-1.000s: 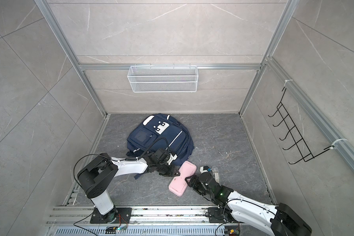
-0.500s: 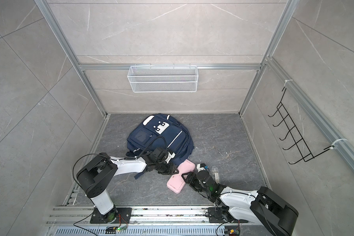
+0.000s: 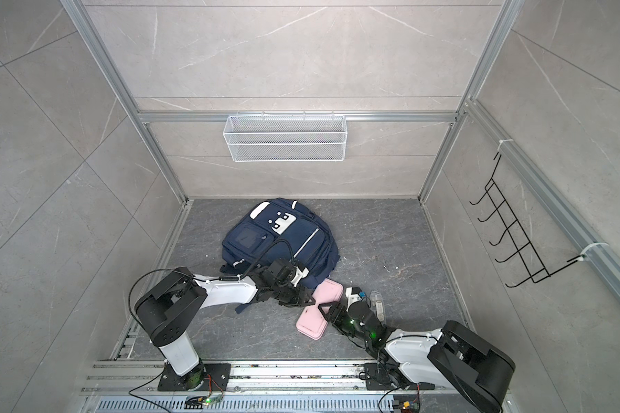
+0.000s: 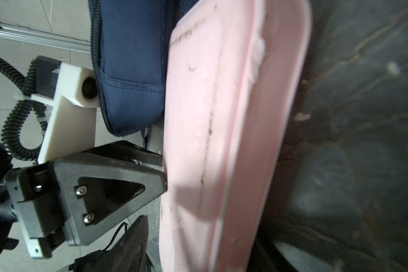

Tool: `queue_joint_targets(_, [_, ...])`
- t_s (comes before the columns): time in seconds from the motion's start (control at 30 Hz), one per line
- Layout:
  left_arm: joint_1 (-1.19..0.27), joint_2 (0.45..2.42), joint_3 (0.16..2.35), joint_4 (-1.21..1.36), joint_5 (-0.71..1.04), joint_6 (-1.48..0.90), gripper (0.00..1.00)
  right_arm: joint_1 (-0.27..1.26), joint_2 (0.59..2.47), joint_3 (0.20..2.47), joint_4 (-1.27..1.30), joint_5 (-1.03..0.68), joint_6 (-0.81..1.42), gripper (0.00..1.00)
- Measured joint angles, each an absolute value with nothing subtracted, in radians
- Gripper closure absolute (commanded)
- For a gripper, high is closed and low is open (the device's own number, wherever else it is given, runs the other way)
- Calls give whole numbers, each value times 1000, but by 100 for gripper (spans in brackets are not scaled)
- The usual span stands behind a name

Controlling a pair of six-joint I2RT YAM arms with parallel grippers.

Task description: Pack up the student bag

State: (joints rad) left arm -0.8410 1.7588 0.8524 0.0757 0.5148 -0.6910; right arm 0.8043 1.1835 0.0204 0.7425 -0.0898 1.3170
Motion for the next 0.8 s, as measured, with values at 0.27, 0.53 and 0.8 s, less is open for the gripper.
queue_joint_targets(0.27, [-849, 1759, 852, 75, 528, -698, 65, 804, 1067, 38, 584, -94, 1283, 37])
queue_joint_targets(0.53, [-849, 1759, 864, 57, 530, -696, 65, 804, 975, 103, 391, -86, 1216, 38])
queue_joint_targets(0.8, [-848, 1759, 864, 59, 533, -697, 65, 804, 1015, 147, 329, -88, 1180, 42])
